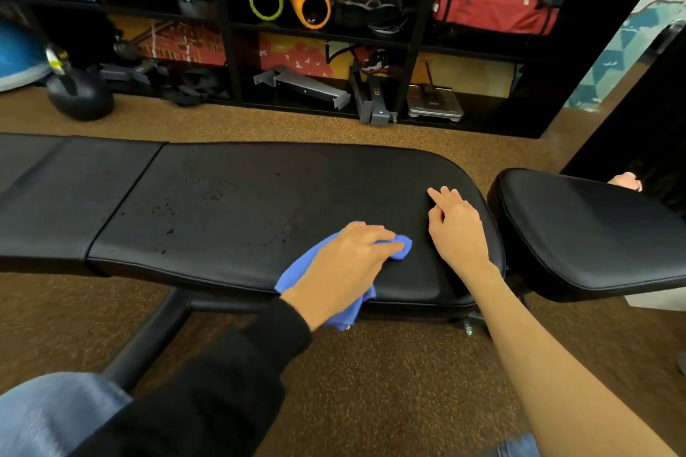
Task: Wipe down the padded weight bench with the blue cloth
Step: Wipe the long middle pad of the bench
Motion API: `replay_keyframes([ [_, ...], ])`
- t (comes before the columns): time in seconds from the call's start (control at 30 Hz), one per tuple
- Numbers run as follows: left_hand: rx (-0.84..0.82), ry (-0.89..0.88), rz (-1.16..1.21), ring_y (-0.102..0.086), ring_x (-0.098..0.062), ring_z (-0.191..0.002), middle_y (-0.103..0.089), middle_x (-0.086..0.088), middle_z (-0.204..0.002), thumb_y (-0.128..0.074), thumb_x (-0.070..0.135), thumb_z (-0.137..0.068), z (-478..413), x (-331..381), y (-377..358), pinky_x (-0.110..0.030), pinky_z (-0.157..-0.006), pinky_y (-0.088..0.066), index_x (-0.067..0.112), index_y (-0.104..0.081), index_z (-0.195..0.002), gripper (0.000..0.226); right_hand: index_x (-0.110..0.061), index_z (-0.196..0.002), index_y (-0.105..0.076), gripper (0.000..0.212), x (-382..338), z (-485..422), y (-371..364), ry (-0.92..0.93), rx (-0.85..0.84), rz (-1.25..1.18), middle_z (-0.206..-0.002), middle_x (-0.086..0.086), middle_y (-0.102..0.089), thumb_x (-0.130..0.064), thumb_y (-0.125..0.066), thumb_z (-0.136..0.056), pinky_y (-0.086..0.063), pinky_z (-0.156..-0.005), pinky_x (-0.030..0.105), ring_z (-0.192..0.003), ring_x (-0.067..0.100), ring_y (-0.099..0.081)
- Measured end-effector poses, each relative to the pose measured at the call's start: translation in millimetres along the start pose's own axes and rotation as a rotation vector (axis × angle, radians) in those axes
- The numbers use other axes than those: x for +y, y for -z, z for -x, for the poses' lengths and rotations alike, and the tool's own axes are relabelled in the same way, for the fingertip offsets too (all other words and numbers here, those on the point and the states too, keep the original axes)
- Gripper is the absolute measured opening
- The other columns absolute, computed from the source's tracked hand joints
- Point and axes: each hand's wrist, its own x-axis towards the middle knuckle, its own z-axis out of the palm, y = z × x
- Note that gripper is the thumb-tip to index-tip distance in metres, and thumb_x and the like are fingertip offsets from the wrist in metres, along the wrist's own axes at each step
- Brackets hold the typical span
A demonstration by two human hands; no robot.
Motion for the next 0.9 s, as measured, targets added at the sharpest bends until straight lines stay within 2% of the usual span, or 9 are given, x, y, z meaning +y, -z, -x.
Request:
replay_keyframes([
  [0.13, 0.003, 0.067, 0.007, -0.064, -0.020, -0.102, -0.070, 0.001, -0.109, -0.055, 0.011, -0.086, 9.7, -21.9, 9.5, -0.023, -0.094, -0.038, 0.019, -0.073, -0.106, 0.028, -0.012, -0.139, -0.045, 0.041, 0.2, -0.8, -0.8, 0.007, -0.004, 0.007, -0.148, 0.013, -0.039, -0.014, -0.037, -0.099, -0.025, -0.113, 0.041, -0.142, 0.028, -0.026],
  [0.27, 0.022, 0.085, -0.084, -0.068, -0.022, -0.068, -0.071, -0.004, -0.078, -0.076, -0.006, -0.063, -22.3, -41.9, 12.7, -0.027, -0.079, -0.035, 0.014, -0.075, -0.083, 0.029, -0.012, -0.139, -0.046, 0.041, 0.3, -1.2, -1.1, 0.001, -0.006, 0.008, -0.148, 0.013, -0.039, -0.015, -0.037, -0.099, -0.025, -0.113, 0.041, -0.142, 0.029, -0.027],
  [0.37, -0.068, 0.182, -0.148, -0.064, -0.023, -0.064, -0.067, -0.004, -0.071, -0.082, -0.010, -0.052, -49.8, -62.7, -4.7, -0.027, -0.059, -0.045, 0.013, -0.075, -0.084, 0.040, -0.013, -0.139, -0.046, 0.041, -0.8, -0.9, -0.9, -0.011, -0.016, 0.010, -0.148, 0.012, -0.039, -0.016, -0.037, -0.099, -0.026, -0.113, 0.042, -0.142, 0.029, -0.027],
  [0.43, -0.137, 0.213, -0.201, -0.055, -0.023, -0.064, -0.059, -0.001, -0.068, -0.077, -0.008, -0.061, -61.3, -66.5, -17.5, -0.028, -0.054, -0.036, 0.012, -0.071, -0.084, 0.032, -0.013, -0.139, -0.046, 0.042, -2.0, -1.1, -0.6, -0.016, -0.023, 0.008, -0.149, 0.012, -0.039, -0.016, -0.036, -0.099, -0.027, -0.112, 0.042, -0.141, 0.029, -0.029],
  [0.5, -0.136, 0.199, -0.280, -0.056, -0.018, -0.069, -0.061, 0.002, -0.072, -0.079, 0.007, -0.068, -62.7, -57.7, -21.2, -0.027, -0.056, -0.037, 0.016, -0.071, -0.077, 0.015, -0.014, -0.139, -0.046, 0.042, -3.4, -1.2, 0.7, -0.024, -0.018, 0.008, -0.148, 0.011, -0.039, -0.017, -0.037, -0.098, -0.031, -0.109, 0.043, -0.139, 0.030, -0.032],
  [0.57, -0.013, 0.178, -0.261, -0.063, -0.023, -0.086, -0.070, -0.005, -0.094, -0.078, 0.017, -0.072, -52.1, -40.5, -20.1, -0.030, -0.069, -0.053, 0.015, -0.076, -0.079, 0.007, -0.013, -0.138, -0.047, 0.042, -4.2, -0.4, 1.9, -0.025, -0.009, 0.012, -0.147, 0.012, -0.041, -0.017, -0.037, -0.098, -0.034, -0.107, 0.043, -0.137, 0.031, -0.035],
  [0.67, 0.070, 0.163, -0.085, -0.048, -0.023, -0.109, -0.066, -0.012, -0.113, -0.052, 0.020, -0.089, -28.3, -7.6, -18.6, -0.036, -0.087, -0.050, 0.010, -0.074, -0.096, 0.026, -0.011, -0.137, -0.049, 0.041, -5.1, 0.1, 1.8, -0.011, 0.004, 0.011, -0.145, 0.013, -0.044, -0.015, -0.039, -0.097, -0.036, -0.104, 0.043, -0.133, 0.033, -0.038],
  [0.77, 0.027, 0.053, -0.030, -0.052, -0.023, -0.119, -0.067, -0.006, -0.115, -0.056, 0.009, -0.088, -0.8, -3.4, -16.7, -0.032, -0.097, -0.043, 0.014, -0.071, -0.108, 0.026, -0.011, -0.137, -0.049, 0.041, -4.8, 0.3, 1.5, -0.006, 0.010, 0.014, -0.145, 0.014, -0.043, -0.013, -0.039, -0.097, -0.036, -0.104, 0.044, -0.133, 0.034, -0.038],
  [0.9, -0.031, 0.142, 0.082, -0.055, -0.027, -0.120, -0.066, -0.006, -0.119, -0.062, -0.005, -0.085, 3.3, -24.0, -5.9, -0.031, -0.101, -0.039, 0.016, -0.071, -0.112, 0.036, -0.012, -0.138, -0.048, 0.041, -3.9, 0.1, 0.9, -0.004, 0.013, 0.034, -0.146, 0.013, -0.042, -0.014, -0.039, -0.098, -0.034, -0.106, 0.044, -0.135, 0.033, -0.036],
])
